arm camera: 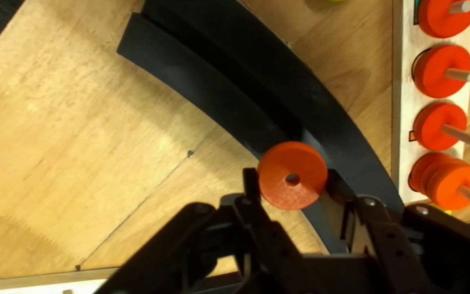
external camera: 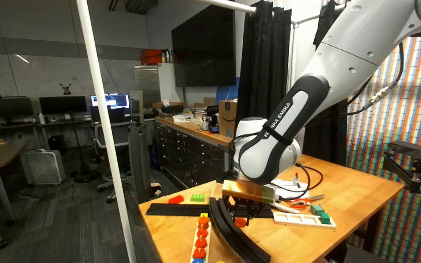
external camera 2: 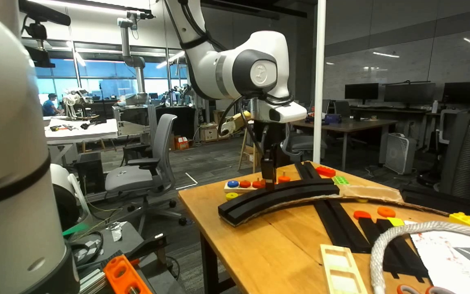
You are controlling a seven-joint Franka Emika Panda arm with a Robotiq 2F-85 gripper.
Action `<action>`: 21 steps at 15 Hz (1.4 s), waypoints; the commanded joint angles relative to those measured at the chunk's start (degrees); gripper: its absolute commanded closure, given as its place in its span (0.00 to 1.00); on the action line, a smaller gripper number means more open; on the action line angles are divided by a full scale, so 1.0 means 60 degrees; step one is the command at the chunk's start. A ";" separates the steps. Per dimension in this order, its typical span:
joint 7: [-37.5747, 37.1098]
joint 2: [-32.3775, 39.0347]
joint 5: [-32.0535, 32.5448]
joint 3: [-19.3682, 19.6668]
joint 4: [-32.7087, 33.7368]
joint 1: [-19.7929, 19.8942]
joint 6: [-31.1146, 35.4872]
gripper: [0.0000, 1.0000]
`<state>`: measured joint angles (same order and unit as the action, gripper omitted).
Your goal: Take the orange coin from the table and put it on the rack, then take a different orange coin from the rack and put it on the table, and put a yellow one on top of the orange one on the rack
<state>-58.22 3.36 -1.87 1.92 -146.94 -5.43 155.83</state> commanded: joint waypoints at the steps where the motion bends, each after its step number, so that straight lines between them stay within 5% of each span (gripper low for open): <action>1: 0.0130 -0.0401 -0.0415 -0.0116 -0.0547 0.0278 0.0370 0.77; 9: -0.0088 -0.0378 -0.0840 -0.0080 -0.1119 0.0518 0.0551 0.77; 21: 0.2808 0.0221 -0.4348 -0.0177 -0.1215 0.0945 0.1128 0.77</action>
<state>-45.74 4.17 -23.67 1.72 -154.31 -0.95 161.54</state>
